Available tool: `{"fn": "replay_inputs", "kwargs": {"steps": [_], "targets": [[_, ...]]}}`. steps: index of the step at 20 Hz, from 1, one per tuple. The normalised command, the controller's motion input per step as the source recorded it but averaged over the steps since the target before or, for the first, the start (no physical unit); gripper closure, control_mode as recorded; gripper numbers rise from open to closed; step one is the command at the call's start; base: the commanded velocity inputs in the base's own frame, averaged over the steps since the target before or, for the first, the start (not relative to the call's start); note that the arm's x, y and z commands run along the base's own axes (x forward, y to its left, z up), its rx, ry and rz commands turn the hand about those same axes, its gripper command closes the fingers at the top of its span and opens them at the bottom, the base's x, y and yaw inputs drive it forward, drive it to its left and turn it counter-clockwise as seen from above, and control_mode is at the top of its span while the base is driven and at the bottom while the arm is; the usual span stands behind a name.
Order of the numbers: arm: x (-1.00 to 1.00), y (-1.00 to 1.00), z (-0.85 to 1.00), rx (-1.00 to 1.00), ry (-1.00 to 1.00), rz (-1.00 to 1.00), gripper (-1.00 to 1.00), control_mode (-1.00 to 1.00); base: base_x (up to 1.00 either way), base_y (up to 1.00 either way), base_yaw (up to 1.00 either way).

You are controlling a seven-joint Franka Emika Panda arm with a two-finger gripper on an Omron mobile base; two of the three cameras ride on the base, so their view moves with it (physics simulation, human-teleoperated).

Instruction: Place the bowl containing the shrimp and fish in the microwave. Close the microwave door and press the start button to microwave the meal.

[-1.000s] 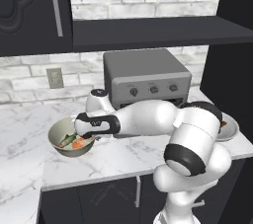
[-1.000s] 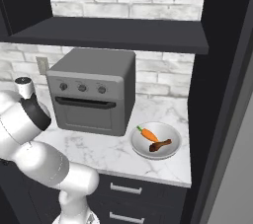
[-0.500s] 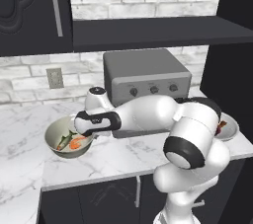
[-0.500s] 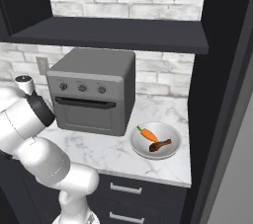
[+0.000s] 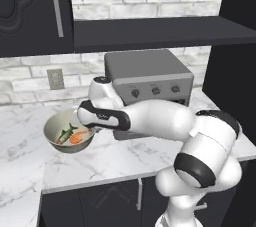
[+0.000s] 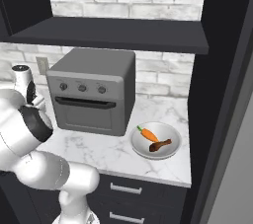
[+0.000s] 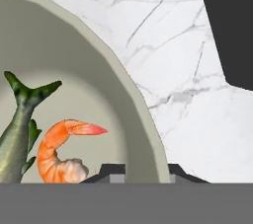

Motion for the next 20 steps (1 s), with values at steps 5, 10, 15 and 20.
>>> {"fn": "replay_inputs", "kwargs": {"steps": [5,10,15,20], "targets": [[-0.59,-0.72,0.49,0.11,-0.09,0.0,1.0,-1.0,0.0,0.0,0.0],[-0.64,-0.83,0.37,0.04,-0.02,0.0,1.0,-1.0,0.0,0.0,0.0],[-0.66,-0.78,0.47,0.02,0.0,0.0,1.0,-1.0,0.0,0.0,0.0],[-0.41,-0.93,0.43,0.04,0.0,-0.07,1.0,-1.0,0.0,0.0,0.0]]}}
